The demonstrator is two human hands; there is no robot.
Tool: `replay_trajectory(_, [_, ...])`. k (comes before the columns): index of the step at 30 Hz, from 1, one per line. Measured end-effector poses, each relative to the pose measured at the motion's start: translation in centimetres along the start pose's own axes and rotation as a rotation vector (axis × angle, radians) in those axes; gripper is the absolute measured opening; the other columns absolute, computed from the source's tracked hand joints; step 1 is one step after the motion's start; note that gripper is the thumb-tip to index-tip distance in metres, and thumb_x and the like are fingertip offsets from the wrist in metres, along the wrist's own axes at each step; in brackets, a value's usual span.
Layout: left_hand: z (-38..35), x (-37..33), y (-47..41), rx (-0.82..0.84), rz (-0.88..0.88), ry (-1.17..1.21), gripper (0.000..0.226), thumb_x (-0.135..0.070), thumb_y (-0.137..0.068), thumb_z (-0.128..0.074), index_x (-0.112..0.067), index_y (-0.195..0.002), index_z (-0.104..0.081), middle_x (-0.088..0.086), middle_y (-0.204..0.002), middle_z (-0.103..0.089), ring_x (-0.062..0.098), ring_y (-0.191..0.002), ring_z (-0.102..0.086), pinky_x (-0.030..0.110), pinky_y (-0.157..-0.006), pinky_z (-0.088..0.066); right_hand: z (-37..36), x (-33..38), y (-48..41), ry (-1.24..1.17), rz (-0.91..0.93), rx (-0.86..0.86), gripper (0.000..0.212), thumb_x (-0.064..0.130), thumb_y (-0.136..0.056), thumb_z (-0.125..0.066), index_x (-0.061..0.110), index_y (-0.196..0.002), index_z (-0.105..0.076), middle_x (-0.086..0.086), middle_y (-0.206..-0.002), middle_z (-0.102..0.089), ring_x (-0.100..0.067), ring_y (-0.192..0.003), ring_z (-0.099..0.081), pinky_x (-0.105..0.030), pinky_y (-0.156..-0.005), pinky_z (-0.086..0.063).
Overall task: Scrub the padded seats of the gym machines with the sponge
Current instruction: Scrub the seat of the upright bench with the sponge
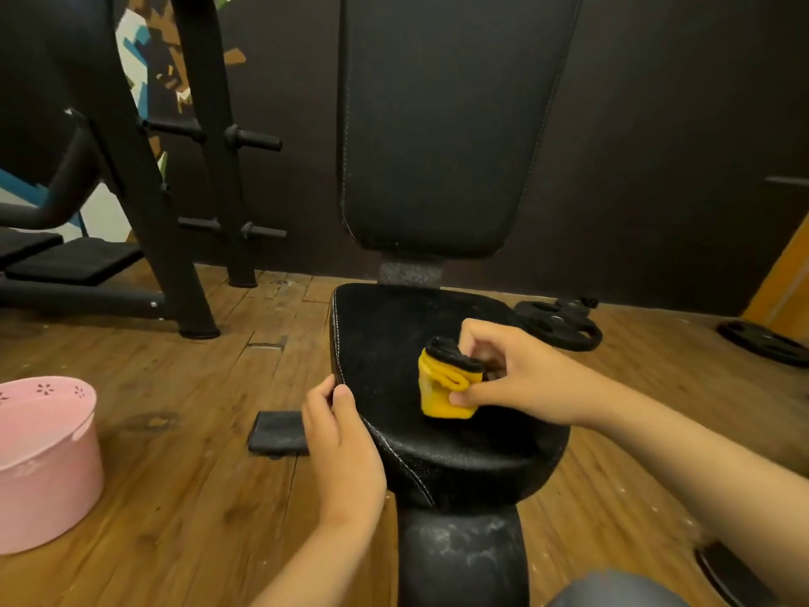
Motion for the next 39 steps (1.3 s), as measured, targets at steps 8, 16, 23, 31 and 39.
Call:
replay_trajectory(8, [0.2, 0.3, 0.1, 0.012, -0.03, -0.024, 0.034, -0.032, -0.104, -0.03, -0.023, -0.132, -0.046, -0.006, -0.133, -0.048, 0.009, -0.125, -0.043, 0.035, -0.108, -0.036, 1.9, 0.3, -0.5, 0.171, -0.021, 0.04, 0.021, 0.023, -0.086, -0.069, 0.029, -0.104, -0.059, 0.008, -0.105, -0.066, -0.008, -0.101, -0.062, -0.035, -0.091, -0.052])
replay_trajectory(16, [0.2, 1.2, 0.0, -0.039, -0.01, 0.053, 0.03, -0.034, -0.105, -0.027, -0.034, -0.123, -0.051, -0.004, -0.126, -0.055, 0.013, -0.121, -0.05, 0.045, -0.106, -0.04, -3.1, 3.2, -2.6, 0.397, 0.126, 0.112, 0.035, 0.034, -0.086, -0.067, 0.033, -0.119, -0.057, 0.017, -0.112, -0.06, 0.002, -0.105, -0.055, -0.021, -0.093, -0.046])
replay_trajectory(23, [-0.4, 1.3, -0.1, -0.087, -0.005, 0.07, 0.02, -0.047, -0.1, -0.029, -0.049, -0.103, -0.049, -0.01, -0.121, -0.053, 0.011, -0.119, -0.048, 0.046, -0.104, -0.04, -3.6, 1.8, -10.0, 0.371, 0.17, 0.032, 0.026, 0.026, -0.088, -0.066, 0.026, -0.113, -0.061, 0.01, -0.104, -0.061, -0.004, -0.096, -0.056, -0.026, -0.084, -0.049])
replay_trajectory(31, [-0.6, 1.6, -0.5, -0.125, -0.08, 0.057, 0.04, -0.058, -0.082, -0.027, -0.038, -0.108, -0.05, -0.018, -0.113, -0.052, 0.006, -0.114, -0.047, 0.043, -0.101, -0.041, 1.1, -5.0, -17.9, 0.491, -0.084, -0.196, 0.026, 0.027, -0.09, -0.063, 0.022, -0.115, -0.059, -0.001, -0.11, -0.062, -0.021, -0.104, -0.058, -0.034, -0.087, -0.047])
replay_trajectory(39, [-0.7, 1.7, -0.8, -0.105, -0.039, 0.072, 0.02, -0.05, -0.087, -0.033, -0.044, -0.101, -0.046, -0.018, -0.113, -0.048, 0.01, -0.115, -0.045, 0.044, -0.101, -0.04, -0.8, -1.9, -10.4, 0.335, 0.06, -0.035, 0.023, 0.028, -0.087, -0.067, 0.028, -0.11, -0.062, 0.011, -0.101, -0.065, -0.003, -0.094, -0.061, -0.023, -0.08, -0.048])
Point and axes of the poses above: each hand's wrist, its own y-axis away from the middle knuckle, its own z-axis out of the back of the hand, x = y × z, the point moved 3 cm from there along -y, towards the middle knuckle
